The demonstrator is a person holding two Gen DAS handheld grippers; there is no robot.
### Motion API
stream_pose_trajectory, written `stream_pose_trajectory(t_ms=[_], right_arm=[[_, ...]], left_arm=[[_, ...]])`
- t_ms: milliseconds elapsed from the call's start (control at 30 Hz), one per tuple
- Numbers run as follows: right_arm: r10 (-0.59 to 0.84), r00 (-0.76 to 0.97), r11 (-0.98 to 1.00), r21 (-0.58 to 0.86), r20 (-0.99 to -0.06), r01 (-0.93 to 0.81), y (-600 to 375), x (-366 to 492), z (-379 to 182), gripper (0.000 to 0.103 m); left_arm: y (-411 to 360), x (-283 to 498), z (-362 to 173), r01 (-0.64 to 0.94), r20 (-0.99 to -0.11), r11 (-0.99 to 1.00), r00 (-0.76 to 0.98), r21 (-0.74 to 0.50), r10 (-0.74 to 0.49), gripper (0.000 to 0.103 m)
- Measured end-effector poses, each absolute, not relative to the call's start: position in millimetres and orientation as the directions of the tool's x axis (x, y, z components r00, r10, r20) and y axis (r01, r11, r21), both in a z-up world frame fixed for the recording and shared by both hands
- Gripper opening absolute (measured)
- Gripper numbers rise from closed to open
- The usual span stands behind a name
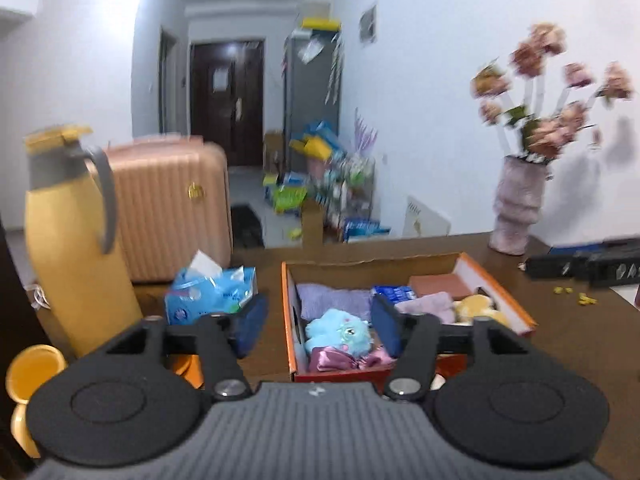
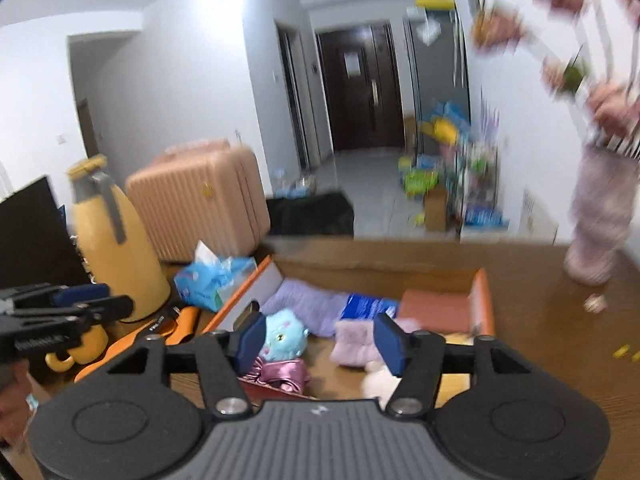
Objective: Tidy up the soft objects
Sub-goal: 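Lift both grippers out of the box back over the table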
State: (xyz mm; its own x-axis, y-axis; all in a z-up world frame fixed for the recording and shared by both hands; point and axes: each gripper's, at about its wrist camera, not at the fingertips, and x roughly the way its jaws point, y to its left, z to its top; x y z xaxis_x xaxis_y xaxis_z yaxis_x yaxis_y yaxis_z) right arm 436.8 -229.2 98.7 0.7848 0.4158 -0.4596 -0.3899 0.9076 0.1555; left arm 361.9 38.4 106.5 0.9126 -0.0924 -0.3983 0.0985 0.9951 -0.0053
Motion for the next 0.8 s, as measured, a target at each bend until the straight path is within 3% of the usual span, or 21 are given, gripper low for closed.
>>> stream_pose_trajectory(t_ms=[100, 167, 267, 433, 633, 800], right_arm=[[0.394, 0.836, 0.916, 0.092, -0.382, -0.390, -250, 389, 114, 0.073], [0.359, 0.873, 0.929, 0.042, -0.330, -0.367, -261, 356, 117, 0.085], [0.320, 0.915, 0.942, -0.017, -0.244, -0.334, -274, 303, 110, 0.091], [0.327, 0.934, 0.939, -0.067, -0.142, -0.339, -281, 233, 86, 0.096], [0.323, 0.934, 0.945, -0.004, -0.153, -0.328, -273, 177, 32, 0.100], [0.395, 0.865, 0.918, 0.142, -0.308, -0.369, -272, 154, -23, 0.100]], left_arm=[[36, 318, 106, 0.088, -0.351, 0.996, 0.933, 0.011, -0.079, 0.081], [33, 287, 101, 0.051, -0.320, 0.999, 0.946, 0.007, -0.046, 0.087], [29, 235, 83, 0.046, -0.243, 0.999, 0.969, -0.003, -0.046, 0.098], [17, 186, 56, 0.014, -0.209, 1.000, 0.978, 0.003, -0.013, 0.102], [9, 151, 19, 0.033, -0.310, 0.999, 0.950, -0.010, -0.034, 0.103], [4, 146, -6, 0.092, -0.401, 0.996, 0.912, 0.015, -0.079, 0.103]])
